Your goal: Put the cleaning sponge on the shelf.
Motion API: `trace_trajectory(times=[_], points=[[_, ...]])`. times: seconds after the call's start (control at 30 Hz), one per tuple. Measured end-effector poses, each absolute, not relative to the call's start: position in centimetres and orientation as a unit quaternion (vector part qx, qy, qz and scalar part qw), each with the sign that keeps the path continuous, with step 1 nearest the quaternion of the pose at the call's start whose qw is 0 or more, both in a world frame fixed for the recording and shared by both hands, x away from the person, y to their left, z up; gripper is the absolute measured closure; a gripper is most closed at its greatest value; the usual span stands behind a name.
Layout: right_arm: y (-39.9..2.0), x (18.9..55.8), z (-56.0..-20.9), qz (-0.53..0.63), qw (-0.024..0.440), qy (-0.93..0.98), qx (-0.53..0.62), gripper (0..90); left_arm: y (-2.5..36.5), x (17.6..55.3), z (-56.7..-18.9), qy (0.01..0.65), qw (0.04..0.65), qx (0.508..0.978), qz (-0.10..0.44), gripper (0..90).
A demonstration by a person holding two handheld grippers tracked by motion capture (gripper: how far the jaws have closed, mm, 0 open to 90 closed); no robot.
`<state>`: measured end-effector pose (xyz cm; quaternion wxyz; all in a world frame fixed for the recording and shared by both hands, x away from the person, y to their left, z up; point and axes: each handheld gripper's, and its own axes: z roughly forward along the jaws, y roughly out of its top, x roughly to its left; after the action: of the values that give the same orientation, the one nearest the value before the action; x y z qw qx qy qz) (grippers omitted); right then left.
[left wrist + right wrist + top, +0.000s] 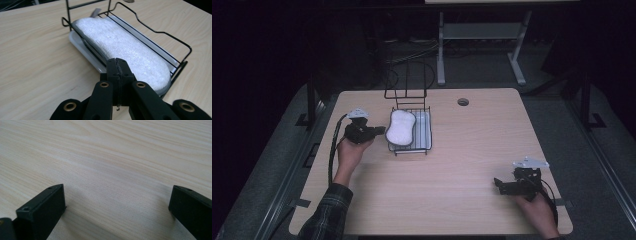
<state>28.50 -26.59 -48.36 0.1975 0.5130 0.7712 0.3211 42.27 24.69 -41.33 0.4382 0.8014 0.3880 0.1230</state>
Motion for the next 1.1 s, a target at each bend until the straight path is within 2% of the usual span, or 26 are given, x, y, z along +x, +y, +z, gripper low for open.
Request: trace_trajectory(times=[0.53, 1.1], points=[[-26.6, 28.5, -48.4, 0.321, 0.198, 0.771, 0.513, 0.2, 19.9, 43.6, -42.3, 0.363, 0.435, 0.816, 0.116, 89.7], [-26.6, 28.5, -48.4, 0.321, 0.197, 0.771, 0.513, 0.2, 18.9, 44.5, -43.3, 0.365, 0.442, 0.814, 0.095, 89.7]])
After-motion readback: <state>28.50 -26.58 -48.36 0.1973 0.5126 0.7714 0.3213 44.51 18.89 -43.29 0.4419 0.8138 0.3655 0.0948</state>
